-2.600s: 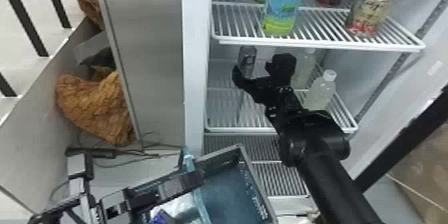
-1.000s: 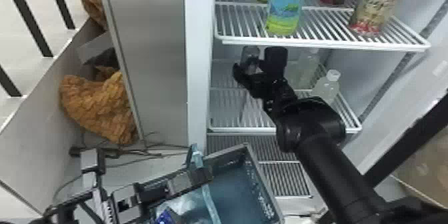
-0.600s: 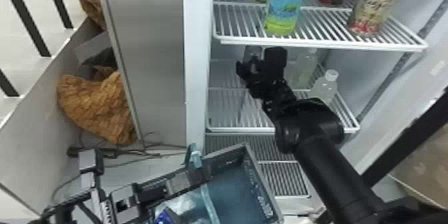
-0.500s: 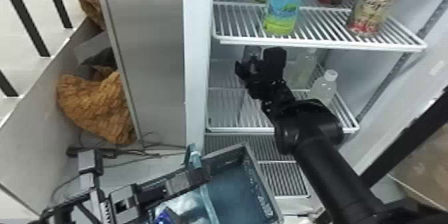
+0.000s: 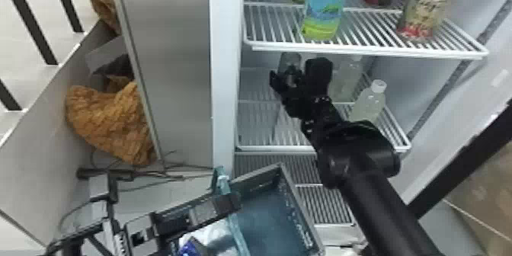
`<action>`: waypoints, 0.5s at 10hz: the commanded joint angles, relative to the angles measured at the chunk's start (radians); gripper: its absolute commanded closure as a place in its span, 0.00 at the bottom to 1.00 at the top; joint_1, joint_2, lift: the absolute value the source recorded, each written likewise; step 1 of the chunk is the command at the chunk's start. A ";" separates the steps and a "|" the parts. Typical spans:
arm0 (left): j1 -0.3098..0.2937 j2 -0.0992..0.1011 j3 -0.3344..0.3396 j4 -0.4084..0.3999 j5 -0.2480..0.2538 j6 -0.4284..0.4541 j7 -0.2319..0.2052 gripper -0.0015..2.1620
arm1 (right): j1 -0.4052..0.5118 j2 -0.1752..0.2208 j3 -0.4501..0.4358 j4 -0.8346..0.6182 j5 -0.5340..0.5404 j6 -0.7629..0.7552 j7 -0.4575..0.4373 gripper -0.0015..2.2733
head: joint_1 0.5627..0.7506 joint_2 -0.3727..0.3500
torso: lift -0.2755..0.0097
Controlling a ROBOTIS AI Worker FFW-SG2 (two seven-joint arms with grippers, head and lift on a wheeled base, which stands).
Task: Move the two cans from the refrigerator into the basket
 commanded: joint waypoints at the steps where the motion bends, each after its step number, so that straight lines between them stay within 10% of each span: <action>1: 0.002 0.000 0.000 0.000 0.000 0.000 -0.001 0.56 | 0.053 -0.011 0.001 -0.100 -0.003 0.030 0.000 0.56 | 0.70 0.35 | 0.20; 5: 0.007 0.000 0.000 0.000 0.000 0.000 -0.003 0.56 | 0.183 -0.039 0.005 -0.358 -0.035 0.143 0.000 0.56 | 0.70 0.35 | 0.20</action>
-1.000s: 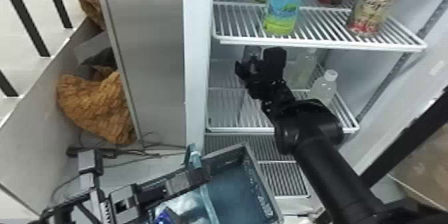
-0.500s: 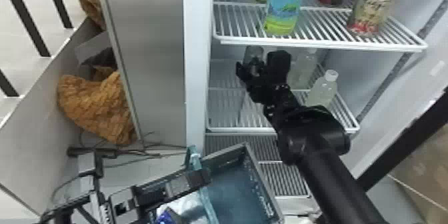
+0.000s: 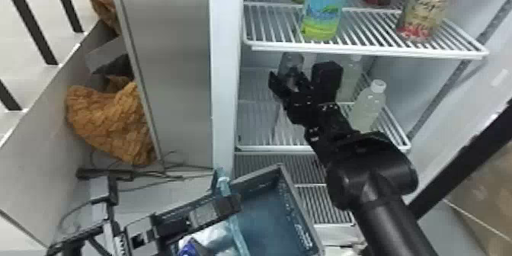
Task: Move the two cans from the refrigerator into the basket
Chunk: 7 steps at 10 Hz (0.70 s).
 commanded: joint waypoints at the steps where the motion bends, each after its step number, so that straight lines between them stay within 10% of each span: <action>1: 0.004 0.000 0.000 0.000 0.000 0.000 0.000 0.56 | 0.054 -0.012 0.000 -0.091 -0.020 0.050 0.001 0.56 | 0.70 0.36 | 0.20; 7: 0.009 -0.002 0.006 0.000 0.000 -0.002 -0.001 0.56 | 0.265 -0.053 -0.018 -0.434 -0.116 0.207 0.032 0.56 | 0.70 0.38 | 0.20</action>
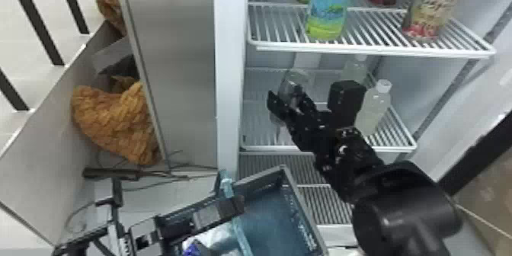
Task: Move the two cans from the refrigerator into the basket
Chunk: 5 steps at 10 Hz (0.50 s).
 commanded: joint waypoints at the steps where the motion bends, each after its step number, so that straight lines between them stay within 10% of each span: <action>1: 0.000 -0.001 0.000 0.000 0.000 -0.002 0.000 0.56 | 0.051 -0.010 -0.009 -0.109 0.005 0.062 0.005 0.56 | 0.70 0.38 | 0.20; 5: 0.005 -0.002 0.004 0.000 0.000 -0.002 -0.001 0.56 | 0.240 -0.010 -0.071 -0.340 -0.028 0.190 0.041 0.56 | 0.70 0.37 | 0.20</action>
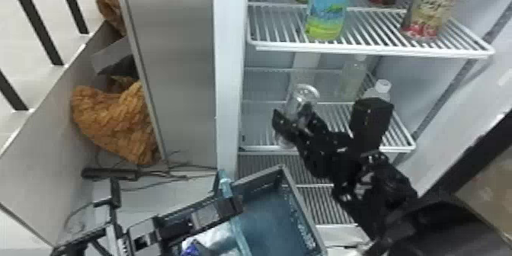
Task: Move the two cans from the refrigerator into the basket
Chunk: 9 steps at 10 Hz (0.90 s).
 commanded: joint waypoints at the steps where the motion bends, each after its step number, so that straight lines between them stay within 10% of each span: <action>1: -0.001 0.000 0.001 0.000 0.000 0.000 0.000 0.56 | 0.065 0.000 -0.017 -0.068 -0.019 0.036 0.013 0.56 | 0.70 0.37 | 0.20; 9: -0.003 0.002 0.001 -0.002 0.000 0.000 -0.002 0.56 | 0.311 -0.005 -0.073 -0.279 -0.045 0.222 0.141 0.56 | 0.70 0.37 | 0.20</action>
